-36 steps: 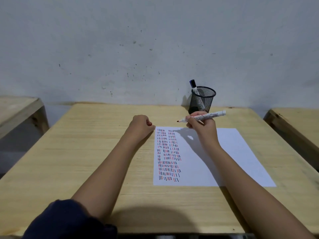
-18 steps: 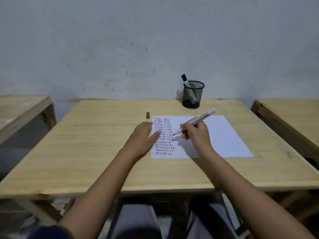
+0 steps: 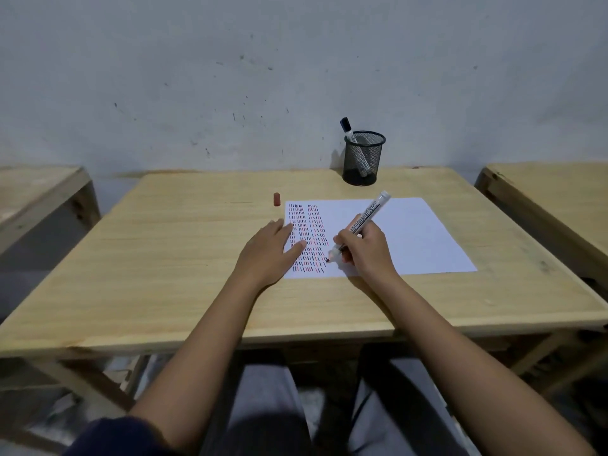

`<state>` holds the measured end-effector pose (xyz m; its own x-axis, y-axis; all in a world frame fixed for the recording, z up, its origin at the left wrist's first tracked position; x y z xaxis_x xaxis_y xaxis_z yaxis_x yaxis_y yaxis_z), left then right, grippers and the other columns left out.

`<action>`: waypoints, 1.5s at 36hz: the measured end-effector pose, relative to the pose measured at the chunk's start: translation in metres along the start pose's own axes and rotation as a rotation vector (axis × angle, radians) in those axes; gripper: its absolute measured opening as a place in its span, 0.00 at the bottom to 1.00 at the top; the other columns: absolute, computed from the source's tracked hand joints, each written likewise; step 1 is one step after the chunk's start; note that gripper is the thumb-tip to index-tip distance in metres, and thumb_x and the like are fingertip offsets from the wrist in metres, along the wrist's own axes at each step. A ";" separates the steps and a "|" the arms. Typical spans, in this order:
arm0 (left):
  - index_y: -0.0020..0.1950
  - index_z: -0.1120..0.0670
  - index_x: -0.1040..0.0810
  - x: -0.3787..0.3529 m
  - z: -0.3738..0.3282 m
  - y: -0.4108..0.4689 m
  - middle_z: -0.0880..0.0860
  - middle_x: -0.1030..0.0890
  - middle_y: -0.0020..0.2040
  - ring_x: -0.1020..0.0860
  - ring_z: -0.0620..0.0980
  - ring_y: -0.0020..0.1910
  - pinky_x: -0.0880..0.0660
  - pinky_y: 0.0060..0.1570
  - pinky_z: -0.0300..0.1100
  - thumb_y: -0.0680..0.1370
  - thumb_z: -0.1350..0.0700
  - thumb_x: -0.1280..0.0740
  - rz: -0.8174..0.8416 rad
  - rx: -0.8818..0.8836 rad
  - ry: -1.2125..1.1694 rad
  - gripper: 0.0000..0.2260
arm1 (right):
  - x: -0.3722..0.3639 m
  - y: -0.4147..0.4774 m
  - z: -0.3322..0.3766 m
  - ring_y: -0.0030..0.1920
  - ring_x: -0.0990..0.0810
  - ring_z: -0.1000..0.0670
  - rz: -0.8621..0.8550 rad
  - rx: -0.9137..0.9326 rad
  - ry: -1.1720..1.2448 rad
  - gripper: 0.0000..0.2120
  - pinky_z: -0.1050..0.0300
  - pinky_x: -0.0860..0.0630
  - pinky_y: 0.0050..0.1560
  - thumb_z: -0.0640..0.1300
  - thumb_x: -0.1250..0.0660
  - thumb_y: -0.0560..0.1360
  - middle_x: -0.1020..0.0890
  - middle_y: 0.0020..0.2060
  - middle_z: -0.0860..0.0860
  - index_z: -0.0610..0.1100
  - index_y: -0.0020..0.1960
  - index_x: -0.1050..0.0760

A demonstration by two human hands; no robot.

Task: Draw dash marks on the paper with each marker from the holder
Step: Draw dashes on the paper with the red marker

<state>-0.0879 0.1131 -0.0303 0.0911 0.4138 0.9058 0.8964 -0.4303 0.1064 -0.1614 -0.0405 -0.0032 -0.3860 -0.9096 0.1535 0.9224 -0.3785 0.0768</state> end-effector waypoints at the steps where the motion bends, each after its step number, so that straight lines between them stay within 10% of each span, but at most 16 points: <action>1: 0.75 0.52 0.40 -0.002 0.001 0.000 0.52 0.42 0.77 0.46 0.50 0.77 0.44 0.72 0.47 0.79 0.42 0.45 0.002 0.004 -0.002 0.26 | -0.001 -0.001 -0.001 0.19 0.29 0.60 0.007 0.000 -0.005 0.02 0.71 0.34 0.21 0.34 0.38 0.72 0.26 0.27 0.46 0.37 0.41 0.30; 36: 0.74 0.53 0.40 0.007 -0.004 0.000 0.52 0.42 0.77 0.46 0.51 0.77 0.44 0.72 0.47 0.80 0.43 0.45 -0.029 -0.012 0.002 0.26 | 0.005 0.004 -0.002 0.20 0.28 0.59 -0.019 -0.007 0.042 0.11 0.69 0.33 0.22 0.35 0.37 0.72 0.25 0.28 0.46 0.42 0.33 0.33; 54: 0.71 0.61 0.36 0.048 0.026 0.063 0.57 0.36 0.73 0.32 0.55 0.70 0.37 0.60 0.37 0.78 0.57 0.36 -0.208 0.188 -0.481 0.23 | 0.019 0.068 0.032 0.36 0.20 0.58 0.048 0.140 0.277 0.04 0.67 0.23 0.41 0.33 0.31 0.71 0.18 0.39 0.47 0.41 0.43 0.22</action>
<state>-0.0159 0.1263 0.0090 0.0524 0.8131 0.5798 0.9746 -0.1682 0.1478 -0.1061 -0.0786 0.0368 -0.3060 -0.9454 -0.1126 0.9216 -0.3238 0.2141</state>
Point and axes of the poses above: each hand's wrist, its own y-axis towards the middle knuckle, its own x-axis out of the back of the hand, z = x × y, the point moved 10 cm from there along y, towards the middle knuckle
